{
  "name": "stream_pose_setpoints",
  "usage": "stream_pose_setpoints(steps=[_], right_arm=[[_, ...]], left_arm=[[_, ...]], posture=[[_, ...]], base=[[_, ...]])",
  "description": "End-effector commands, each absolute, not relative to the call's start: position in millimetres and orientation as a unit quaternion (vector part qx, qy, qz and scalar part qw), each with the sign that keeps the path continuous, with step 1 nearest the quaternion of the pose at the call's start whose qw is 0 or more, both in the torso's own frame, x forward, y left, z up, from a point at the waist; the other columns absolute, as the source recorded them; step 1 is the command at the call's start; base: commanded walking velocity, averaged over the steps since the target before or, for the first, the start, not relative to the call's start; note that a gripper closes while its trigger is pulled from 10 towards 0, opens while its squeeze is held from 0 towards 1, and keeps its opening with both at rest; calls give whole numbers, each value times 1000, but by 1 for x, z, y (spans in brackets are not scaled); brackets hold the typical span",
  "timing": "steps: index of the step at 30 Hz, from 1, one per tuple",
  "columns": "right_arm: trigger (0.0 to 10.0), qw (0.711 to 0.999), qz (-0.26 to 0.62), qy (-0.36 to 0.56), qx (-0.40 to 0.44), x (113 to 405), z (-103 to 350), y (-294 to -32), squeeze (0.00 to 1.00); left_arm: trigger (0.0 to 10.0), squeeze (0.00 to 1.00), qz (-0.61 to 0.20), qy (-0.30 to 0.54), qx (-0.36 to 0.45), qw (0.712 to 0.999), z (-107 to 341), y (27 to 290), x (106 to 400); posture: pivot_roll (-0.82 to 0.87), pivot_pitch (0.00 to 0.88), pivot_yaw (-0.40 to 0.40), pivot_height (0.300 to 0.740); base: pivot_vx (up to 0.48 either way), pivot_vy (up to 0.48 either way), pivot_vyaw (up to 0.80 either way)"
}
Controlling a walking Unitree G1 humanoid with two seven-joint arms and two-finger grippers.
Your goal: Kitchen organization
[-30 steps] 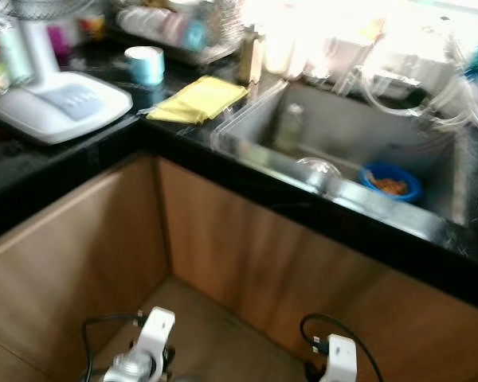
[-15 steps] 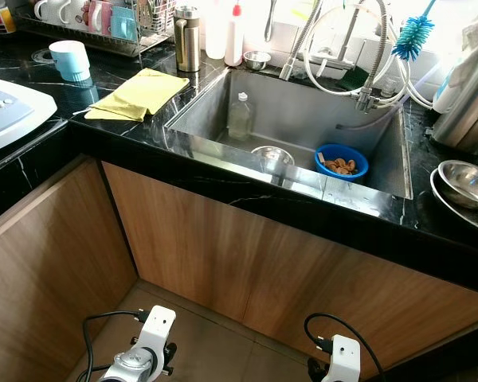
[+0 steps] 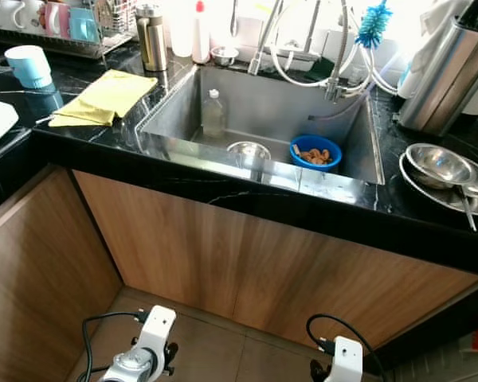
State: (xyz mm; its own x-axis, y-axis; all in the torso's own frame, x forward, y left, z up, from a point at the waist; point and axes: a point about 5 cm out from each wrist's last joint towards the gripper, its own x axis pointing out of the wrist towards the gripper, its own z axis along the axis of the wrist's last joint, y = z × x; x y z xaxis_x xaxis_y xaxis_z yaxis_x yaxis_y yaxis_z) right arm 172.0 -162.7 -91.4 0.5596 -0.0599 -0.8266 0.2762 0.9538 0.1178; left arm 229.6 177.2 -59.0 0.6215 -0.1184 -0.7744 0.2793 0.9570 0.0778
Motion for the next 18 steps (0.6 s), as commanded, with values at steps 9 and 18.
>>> stream_pose_setpoints(steps=[9, 18], right_arm=[[10000, 874, -104, 459, 118, 171, -91, -166, 0], [10000, 874, -105, 460, 115, 172, -91, -168, 0]], left_arm=[[10000, 0, -112, 432, 93, 890, -62, 178, 225], [10000, 0, -113, 432, 91, 890, -62, 178, 225]], posture=[[246, 61, -96, 732], [247, 61, -97, 732]], base=[[338, 0, -305], [346, 0, 0]])
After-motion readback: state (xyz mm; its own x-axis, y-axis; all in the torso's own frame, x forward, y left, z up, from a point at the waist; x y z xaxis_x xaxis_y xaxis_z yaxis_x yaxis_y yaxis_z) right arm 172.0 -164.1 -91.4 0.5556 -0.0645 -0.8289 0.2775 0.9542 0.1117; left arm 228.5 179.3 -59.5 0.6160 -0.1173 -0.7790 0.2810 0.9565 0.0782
